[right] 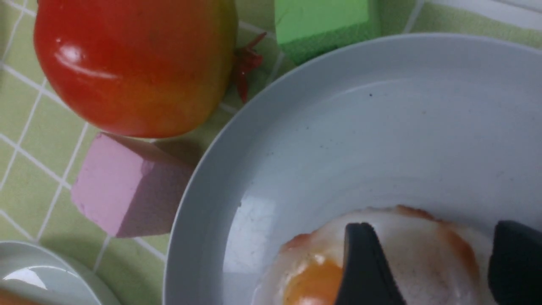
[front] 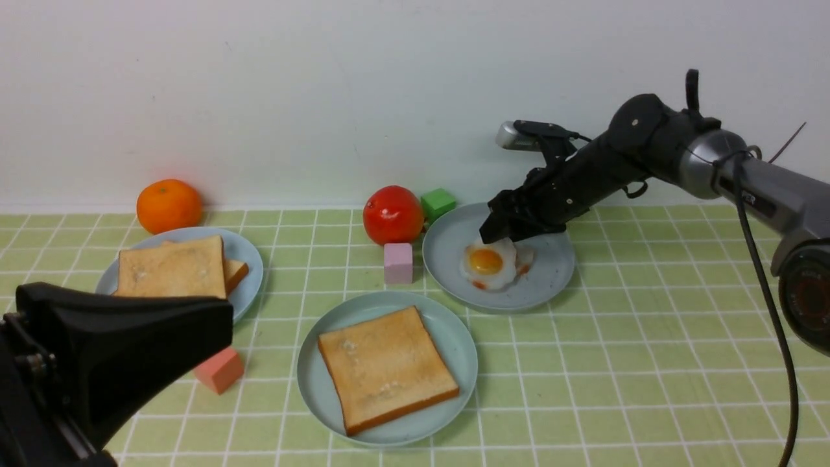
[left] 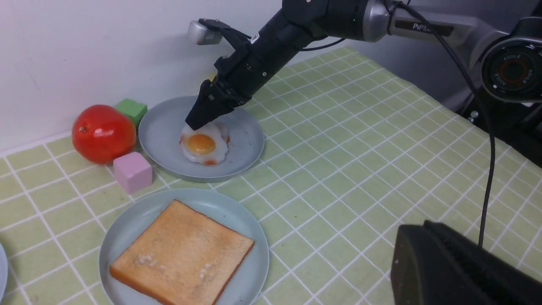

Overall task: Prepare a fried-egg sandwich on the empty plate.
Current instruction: Use the right arm to grab a fried egg

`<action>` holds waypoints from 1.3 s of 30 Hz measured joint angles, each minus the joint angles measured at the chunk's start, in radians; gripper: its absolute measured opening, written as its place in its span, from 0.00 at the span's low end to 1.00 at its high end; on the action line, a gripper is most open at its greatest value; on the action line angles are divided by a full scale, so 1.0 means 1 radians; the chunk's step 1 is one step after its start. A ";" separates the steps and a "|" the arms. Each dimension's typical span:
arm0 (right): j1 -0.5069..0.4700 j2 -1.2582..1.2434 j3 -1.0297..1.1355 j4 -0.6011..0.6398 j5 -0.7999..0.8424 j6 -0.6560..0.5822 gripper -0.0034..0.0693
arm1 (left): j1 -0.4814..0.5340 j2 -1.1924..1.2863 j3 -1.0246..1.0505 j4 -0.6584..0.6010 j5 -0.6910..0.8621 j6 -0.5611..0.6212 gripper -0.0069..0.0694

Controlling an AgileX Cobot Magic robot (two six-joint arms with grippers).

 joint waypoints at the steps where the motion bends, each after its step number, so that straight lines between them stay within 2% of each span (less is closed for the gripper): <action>1: 0.000 0.000 0.000 0.000 0.000 0.000 0.61 | 0.000 0.000 0.000 -0.001 0.000 0.000 0.07; 12: 0.000 0.012 -0.008 0.016 0.014 -0.026 0.60 | 0.000 0.000 0.000 -0.003 -0.001 0.000 0.07; 17: 0.000 0.012 -0.008 0.016 0.028 -0.027 0.53 | 0.000 0.000 0.000 -0.004 -0.001 0.000 0.07; 18: 0.000 0.012 -0.008 0.016 0.035 -0.027 0.46 | 0.000 0.000 0.000 -0.004 -0.001 0.000 0.07; 19: 0.000 0.012 -0.008 0.016 0.035 -0.027 0.46 | 0.000 0.000 0.000 -0.004 -0.001 0.000 0.07; 20: 0.000 0.012 -0.008 0.016 0.041 -0.026 0.40 | 0.000 0.000 0.000 -0.004 -0.001 0.000 0.07; 23: 0.000 0.009 -0.010 0.026 0.044 -0.026 0.29 | 0.000 0.000 0.000 -0.004 -0.001 0.000 0.07; 27: -0.001 0.002 -0.010 0.033 0.045 -0.025 0.22 | 0.000 0.000 0.000 -0.004 -0.001 0.000 0.07; 28: -0.001 -0.007 -0.010 0.038 0.049 -0.023 0.17 | 0.000 0.000 0.000 -0.004 -0.001 0.000 0.07; 33: -0.001 -0.034 -0.010 0.036 0.085 -0.021 0.14 | 0.000 0.000 0.000 -0.002 -0.001 0.000 0.07; 39: -0.001 -0.111 -0.009 0.018 0.212 0.012 0.14 | 0.000 0.000 0.000 0.051 0.022 0.000 0.07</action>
